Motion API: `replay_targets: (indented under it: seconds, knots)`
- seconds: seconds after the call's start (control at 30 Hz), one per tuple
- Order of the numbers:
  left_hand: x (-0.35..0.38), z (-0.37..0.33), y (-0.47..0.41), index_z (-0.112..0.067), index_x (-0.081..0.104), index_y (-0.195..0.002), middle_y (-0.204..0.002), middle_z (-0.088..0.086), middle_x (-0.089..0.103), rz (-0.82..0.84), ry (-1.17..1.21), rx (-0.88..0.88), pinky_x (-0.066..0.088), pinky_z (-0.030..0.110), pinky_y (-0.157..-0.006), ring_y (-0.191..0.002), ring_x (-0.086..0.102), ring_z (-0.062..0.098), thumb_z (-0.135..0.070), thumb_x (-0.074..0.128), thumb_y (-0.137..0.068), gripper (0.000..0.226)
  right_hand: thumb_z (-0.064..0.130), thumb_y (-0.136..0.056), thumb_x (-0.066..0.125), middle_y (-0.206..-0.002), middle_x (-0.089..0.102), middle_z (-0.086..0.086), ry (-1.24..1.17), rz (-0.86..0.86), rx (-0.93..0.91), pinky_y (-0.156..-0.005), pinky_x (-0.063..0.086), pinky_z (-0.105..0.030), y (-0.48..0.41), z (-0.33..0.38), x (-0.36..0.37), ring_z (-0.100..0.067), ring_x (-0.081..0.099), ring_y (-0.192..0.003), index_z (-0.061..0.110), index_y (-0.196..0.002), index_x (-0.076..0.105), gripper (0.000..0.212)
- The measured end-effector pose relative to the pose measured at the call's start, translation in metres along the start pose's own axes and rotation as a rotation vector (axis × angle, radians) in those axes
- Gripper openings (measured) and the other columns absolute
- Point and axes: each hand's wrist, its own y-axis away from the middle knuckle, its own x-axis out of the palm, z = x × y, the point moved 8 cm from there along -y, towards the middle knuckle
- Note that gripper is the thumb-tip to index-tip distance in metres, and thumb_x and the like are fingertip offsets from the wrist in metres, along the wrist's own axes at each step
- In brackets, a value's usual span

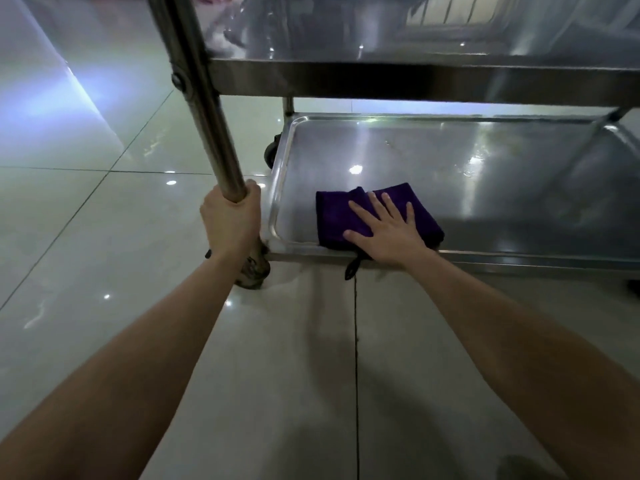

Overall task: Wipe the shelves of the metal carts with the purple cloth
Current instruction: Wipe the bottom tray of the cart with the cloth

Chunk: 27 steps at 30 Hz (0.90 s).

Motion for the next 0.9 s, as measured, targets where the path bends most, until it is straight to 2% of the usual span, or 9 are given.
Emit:
replay_targets:
  seconds: [0.07,0.13,0.27,0.33,0.4,0.47,0.53,0.73,0.9]
  knots:
    - [-0.015,0.011,0.019,-0.014,0.053,-0.104,-0.09,0.003,0.068,-0.159,-0.085,-0.133,0.06,0.048,-0.082,-0.083,0.069,0.026,-0.072,0.071,-0.08,0.066,0.094,-0.093,0.019,-0.18,-0.017,0.009,-0.013,0.003,0.084,-0.128,-0.018,-0.062,0.021,-0.053,-0.008,-0.02,-0.021,-0.165,0.057,-0.167,-0.005,0.086]
    - [-0.017,0.026,0.055,-0.018,0.05,-0.097,-0.085,0.001,0.065,-0.187,-0.214,-0.193,0.059,0.05,-0.081,-0.081,0.067,0.03,-0.082,0.07,-0.078,0.069,0.095,-0.092,0.02,-0.18,-0.017,0.009,-0.03,-0.001,0.146,-0.128,-0.018,-0.062,0.037,-0.094,-0.016,-0.02,-0.02,-0.165,0.056,-0.167,-0.003,0.088]
    - [0.06,0.02,0.129,-0.023,0.047,-0.07,-0.062,-0.005,0.054,0.229,-0.507,0.269,0.057,0.046,-0.067,-0.06,0.056,0.015,-0.062,0.067,-0.095,0.05,0.096,-0.09,0.018,-0.18,-0.016,0.005,-0.017,-0.019,0.163,-0.127,-0.017,-0.065,0.043,-0.11,-0.019,-0.023,-0.02,-0.165,0.055,-0.168,-0.005,0.091]
    - [0.108,-0.004,0.144,-0.028,0.06,-0.089,-0.087,-0.01,0.061,0.388,-0.579,0.519,0.058,0.045,-0.076,-0.08,0.06,0.015,-0.055,0.073,-0.095,0.03,0.095,-0.091,0.017,-0.18,-0.016,0.004,-0.009,-0.026,0.172,-0.126,-0.018,-0.066,0.041,-0.106,-0.017,-0.025,-0.021,-0.165,0.053,-0.168,-0.005,0.091]
    - [0.148,-0.026,0.136,-0.02,0.064,-0.129,-0.123,0.001,0.062,0.477,-0.649,0.631,0.053,0.045,-0.1,-0.114,0.06,0.024,-0.06,0.079,-0.09,0.058,0.094,-0.092,0.017,-0.18,-0.017,0.003,-0.006,-0.027,0.166,-0.125,-0.019,-0.067,0.038,-0.105,-0.016,-0.026,-0.023,-0.164,0.052,-0.168,-0.007,0.09]
    - [0.178,-0.038,0.12,-0.019,0.045,-0.159,-0.155,0.008,0.051,0.632,-0.772,0.598,0.042,0.051,-0.119,-0.142,0.047,0.032,-0.077,0.08,-0.08,0.104,0.093,-0.093,0.018,-0.18,-0.017,0.003,-0.012,-0.028,0.138,-0.125,-0.019,-0.067,0.036,-0.107,-0.015,-0.026,-0.024,-0.164,0.052,-0.168,-0.006,0.089]
    - [0.194,-0.038,0.102,-0.023,0.036,-0.166,-0.167,0.006,0.043,0.775,-0.935,0.518,0.036,0.053,-0.125,-0.152,0.039,0.032,-0.094,0.072,-0.07,0.125,0.094,-0.092,0.02,-0.181,-0.013,0.003,-0.032,-0.045,0.097,-0.125,-0.02,-0.066,0.033,-0.114,-0.017,-0.025,-0.021,-0.165,0.054,-0.168,-0.003,0.088]
    - [0.193,-0.036,0.092,-0.026,0.056,-0.152,-0.149,0.004,0.053,0.841,-1.036,0.446,0.049,0.047,-0.106,-0.134,0.048,0.028,-0.102,0.063,-0.052,0.125,0.098,-0.087,0.025,-0.181,-0.012,0.006,-0.1,-0.019,0.259,-0.126,-0.02,-0.065,0.018,-0.207,-0.04,-0.023,-0.021,-0.165,0.057,-0.167,0.001,0.094]
    - [0.193,-0.031,0.095,-0.026,0.047,-0.162,-0.162,0.003,0.047,0.861,-1.017,0.45,0.045,0.049,-0.114,-0.144,0.043,0.029,-0.101,0.058,-0.056,0.13,0.093,-0.091,0.024,-0.18,-0.018,-0.005,-0.078,-0.038,0.474,-0.121,-0.018,-0.075,-0.011,-0.231,-0.051,-0.035,-0.023,-0.164,0.049,-0.17,-0.003,0.094]
